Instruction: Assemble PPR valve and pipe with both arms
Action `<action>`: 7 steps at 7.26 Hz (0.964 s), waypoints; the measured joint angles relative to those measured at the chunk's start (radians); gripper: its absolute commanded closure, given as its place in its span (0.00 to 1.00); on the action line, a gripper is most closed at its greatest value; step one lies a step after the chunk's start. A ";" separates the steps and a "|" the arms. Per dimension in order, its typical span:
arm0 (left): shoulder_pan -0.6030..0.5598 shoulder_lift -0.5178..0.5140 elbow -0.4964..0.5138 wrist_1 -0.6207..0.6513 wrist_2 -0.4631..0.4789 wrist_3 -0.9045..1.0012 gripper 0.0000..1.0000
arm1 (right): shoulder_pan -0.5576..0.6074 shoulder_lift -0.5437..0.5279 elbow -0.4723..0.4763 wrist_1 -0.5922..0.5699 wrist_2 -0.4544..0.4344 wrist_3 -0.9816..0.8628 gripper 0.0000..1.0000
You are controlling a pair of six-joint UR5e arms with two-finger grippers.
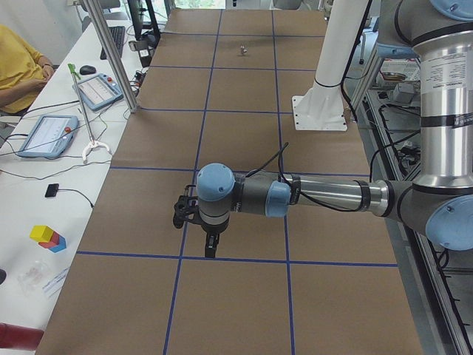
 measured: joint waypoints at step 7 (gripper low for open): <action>0.016 -0.073 0.008 -0.016 -0.002 0.008 0.00 | 0.000 -0.007 -0.006 0.058 0.001 0.003 0.00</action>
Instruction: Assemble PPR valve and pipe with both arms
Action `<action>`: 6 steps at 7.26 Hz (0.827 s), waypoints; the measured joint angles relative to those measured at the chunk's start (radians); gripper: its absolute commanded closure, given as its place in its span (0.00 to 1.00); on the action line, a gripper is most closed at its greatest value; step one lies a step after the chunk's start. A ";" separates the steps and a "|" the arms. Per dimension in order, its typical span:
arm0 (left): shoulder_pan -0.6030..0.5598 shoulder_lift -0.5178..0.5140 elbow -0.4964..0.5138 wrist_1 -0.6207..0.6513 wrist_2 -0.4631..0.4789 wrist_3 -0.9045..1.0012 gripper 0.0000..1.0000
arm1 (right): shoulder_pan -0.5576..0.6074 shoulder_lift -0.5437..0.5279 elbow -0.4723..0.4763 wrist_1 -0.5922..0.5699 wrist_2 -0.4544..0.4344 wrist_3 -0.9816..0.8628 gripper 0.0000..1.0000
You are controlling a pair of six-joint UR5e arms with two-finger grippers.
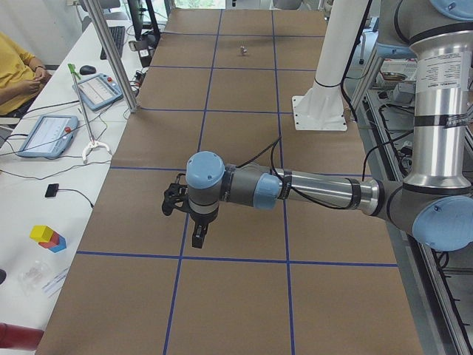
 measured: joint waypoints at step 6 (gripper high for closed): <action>0.207 -0.100 -0.012 -0.110 0.005 -0.324 0.00 | 0.000 -0.001 0.003 0.005 0.000 0.001 0.00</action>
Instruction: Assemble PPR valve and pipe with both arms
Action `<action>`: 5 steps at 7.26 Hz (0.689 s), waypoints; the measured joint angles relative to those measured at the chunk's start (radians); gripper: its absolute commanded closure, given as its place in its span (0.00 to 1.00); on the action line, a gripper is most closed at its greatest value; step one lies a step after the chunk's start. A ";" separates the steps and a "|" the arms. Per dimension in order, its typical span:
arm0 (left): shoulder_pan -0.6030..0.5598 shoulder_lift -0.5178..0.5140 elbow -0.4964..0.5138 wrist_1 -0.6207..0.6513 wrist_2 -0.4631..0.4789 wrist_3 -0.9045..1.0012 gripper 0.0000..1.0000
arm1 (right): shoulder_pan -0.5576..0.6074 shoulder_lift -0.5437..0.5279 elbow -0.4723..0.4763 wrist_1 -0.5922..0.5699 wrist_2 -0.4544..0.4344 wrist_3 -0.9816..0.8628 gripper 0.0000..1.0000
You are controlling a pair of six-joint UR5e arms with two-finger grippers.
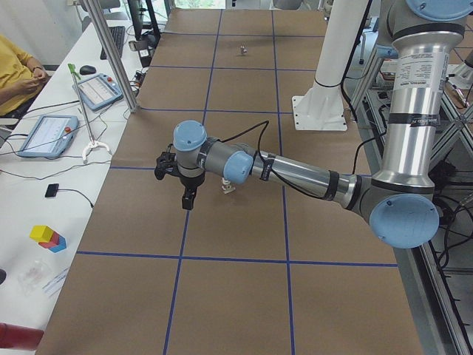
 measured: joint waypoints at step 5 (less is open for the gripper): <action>0.159 0.005 -0.061 -0.114 0.009 -0.188 0.00 | 0.000 0.000 0.002 0.000 0.000 0.000 0.00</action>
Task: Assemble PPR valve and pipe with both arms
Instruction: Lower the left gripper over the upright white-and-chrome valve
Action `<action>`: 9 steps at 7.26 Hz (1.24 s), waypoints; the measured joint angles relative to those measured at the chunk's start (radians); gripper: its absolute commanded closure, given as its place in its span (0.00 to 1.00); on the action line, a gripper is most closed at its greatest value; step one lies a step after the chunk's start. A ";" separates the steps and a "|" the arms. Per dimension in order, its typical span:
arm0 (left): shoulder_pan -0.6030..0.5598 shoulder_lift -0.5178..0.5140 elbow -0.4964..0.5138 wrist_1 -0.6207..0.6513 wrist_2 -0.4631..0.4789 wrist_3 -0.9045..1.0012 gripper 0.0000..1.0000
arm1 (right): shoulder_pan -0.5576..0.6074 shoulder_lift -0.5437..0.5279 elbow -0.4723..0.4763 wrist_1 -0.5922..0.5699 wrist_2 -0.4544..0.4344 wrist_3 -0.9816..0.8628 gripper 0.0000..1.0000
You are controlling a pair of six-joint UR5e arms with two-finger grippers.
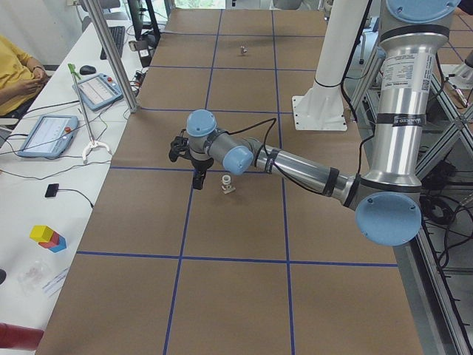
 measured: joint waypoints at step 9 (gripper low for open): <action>0.165 0.088 -0.136 0.011 0.157 -0.145 0.00 | 0.000 -0.018 0.026 0.000 0.018 0.000 0.00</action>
